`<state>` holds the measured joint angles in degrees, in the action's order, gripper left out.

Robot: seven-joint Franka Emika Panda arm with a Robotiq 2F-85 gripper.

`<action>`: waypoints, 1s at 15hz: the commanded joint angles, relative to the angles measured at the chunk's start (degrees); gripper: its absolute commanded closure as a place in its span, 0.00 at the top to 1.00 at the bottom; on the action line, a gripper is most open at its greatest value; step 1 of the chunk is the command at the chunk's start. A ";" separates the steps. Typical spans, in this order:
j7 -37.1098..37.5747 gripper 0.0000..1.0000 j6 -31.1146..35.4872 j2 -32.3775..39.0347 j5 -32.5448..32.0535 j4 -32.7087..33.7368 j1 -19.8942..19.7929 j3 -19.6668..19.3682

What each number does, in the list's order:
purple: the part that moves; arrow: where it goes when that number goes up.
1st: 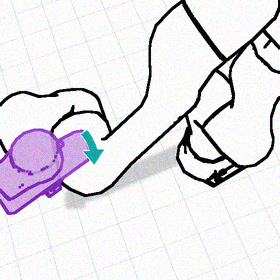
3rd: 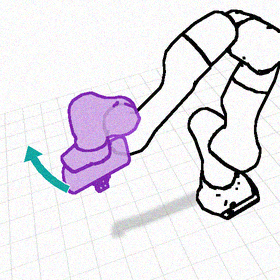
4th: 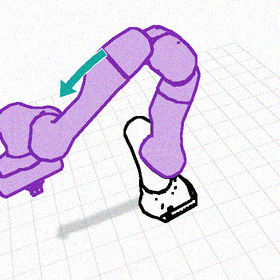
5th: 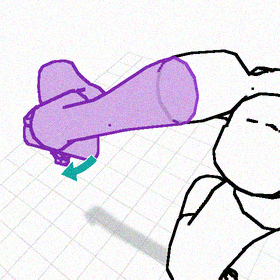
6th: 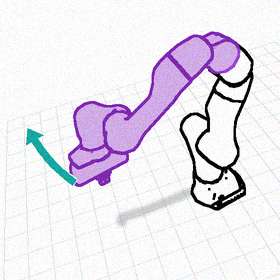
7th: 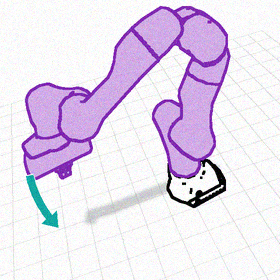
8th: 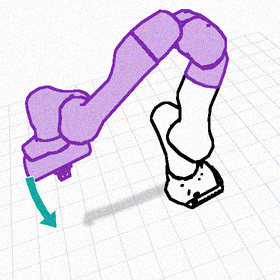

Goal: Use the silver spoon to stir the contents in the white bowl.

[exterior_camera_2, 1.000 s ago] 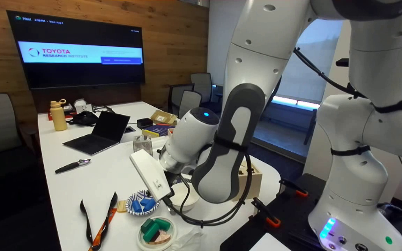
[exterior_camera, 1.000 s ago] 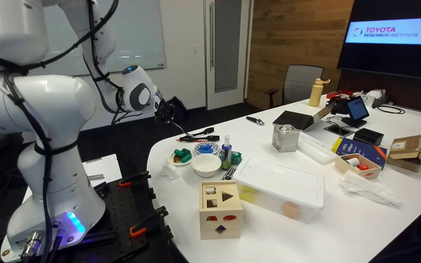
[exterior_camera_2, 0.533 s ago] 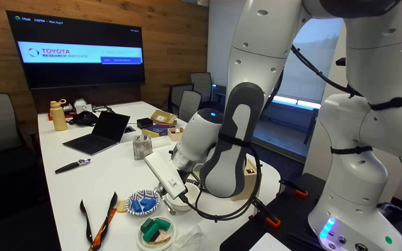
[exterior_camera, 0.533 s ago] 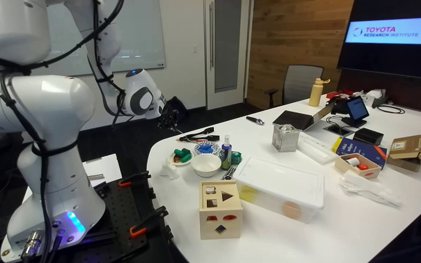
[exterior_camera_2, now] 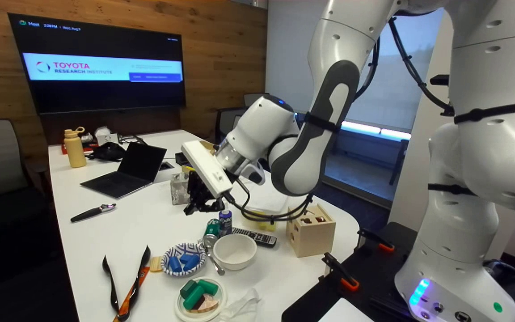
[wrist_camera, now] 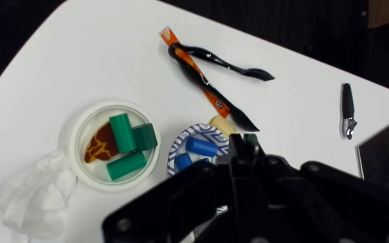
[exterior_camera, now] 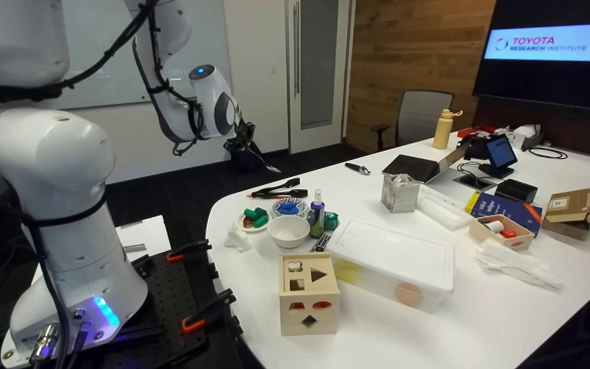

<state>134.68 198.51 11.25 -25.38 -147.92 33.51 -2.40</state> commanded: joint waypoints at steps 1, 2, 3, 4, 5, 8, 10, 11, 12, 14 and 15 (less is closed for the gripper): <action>15.84 0.01 -0.01 -1.57 -14.05 1.95 -16.13 15.09; 20.48 0.01 -0.03 0.06 -18.09 4.07 -21.13 19.97; 23.09 0.01 -0.08 2.39 -20.04 6.04 -26.04 24.86; 16.62 0.01 -0.19 6.09 -12.37 7.69 -28.98 29.70; 15.59 0.01 -0.31 8.41 -13.12 8.63 -35.34 34.84; 14.32 0.01 -0.62 15.21 -16.35 10.11 -48.75 43.92; 12.02 0.01 -0.66 19.67 -18.85 9.68 -57.72 47.82; 10.43 0.01 -0.67 21.89 -20.00 9.12 -62.21 49.25; 8.22 0.01 -0.67 24.03 -20.96 8.53 -65.82 49.63; 3.53 0.01 -0.69 29.47 -23.38 8.05 -72.96 49.93; 1.23 0.01 -0.69 32.39 -24.62 7.80 -75.96 49.43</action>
<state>141.24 197.82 35.57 -46.83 -139.69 -33.83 45.43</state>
